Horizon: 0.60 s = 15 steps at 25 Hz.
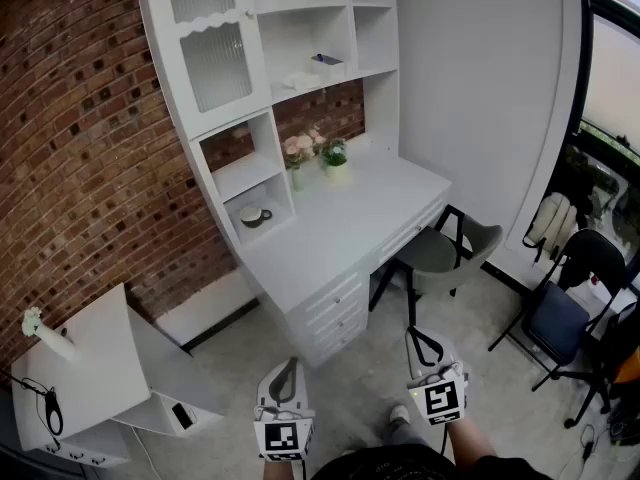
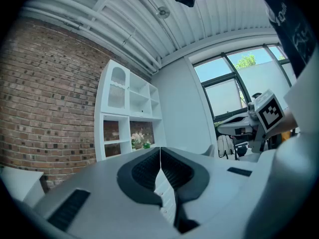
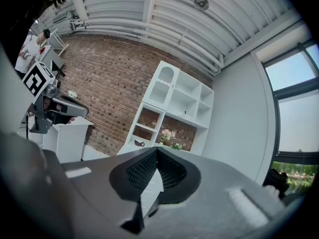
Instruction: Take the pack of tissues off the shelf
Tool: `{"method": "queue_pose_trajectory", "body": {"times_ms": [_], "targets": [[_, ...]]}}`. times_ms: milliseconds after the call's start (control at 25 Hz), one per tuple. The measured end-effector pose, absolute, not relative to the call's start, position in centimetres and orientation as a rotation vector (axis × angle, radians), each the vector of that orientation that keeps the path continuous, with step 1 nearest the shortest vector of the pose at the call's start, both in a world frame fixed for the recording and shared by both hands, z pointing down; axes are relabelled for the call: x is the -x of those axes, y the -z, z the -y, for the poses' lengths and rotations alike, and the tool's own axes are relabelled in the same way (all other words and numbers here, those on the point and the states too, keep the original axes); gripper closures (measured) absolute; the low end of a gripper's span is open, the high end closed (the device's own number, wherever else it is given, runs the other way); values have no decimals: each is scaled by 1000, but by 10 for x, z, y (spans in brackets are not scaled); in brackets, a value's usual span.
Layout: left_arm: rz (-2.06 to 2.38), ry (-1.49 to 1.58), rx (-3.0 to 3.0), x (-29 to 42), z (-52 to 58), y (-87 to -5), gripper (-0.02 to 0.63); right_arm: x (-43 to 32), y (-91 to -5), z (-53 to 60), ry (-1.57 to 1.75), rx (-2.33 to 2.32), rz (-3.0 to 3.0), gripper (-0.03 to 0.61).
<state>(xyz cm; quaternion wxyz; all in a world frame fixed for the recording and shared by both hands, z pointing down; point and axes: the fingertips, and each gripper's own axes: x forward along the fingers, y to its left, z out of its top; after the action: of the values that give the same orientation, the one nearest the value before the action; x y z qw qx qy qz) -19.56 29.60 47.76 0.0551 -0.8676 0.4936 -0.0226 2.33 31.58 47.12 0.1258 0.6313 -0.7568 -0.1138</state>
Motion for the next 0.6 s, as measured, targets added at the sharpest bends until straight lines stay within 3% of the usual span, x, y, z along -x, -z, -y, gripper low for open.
{"method": "queue_pose_trajectory", "body": {"times_ms": [600], "targets": [[-1533, 86, 2612, 195, -279, -481, 603, -21, -491, -301, 273, -1737, 2261, 574]]}}
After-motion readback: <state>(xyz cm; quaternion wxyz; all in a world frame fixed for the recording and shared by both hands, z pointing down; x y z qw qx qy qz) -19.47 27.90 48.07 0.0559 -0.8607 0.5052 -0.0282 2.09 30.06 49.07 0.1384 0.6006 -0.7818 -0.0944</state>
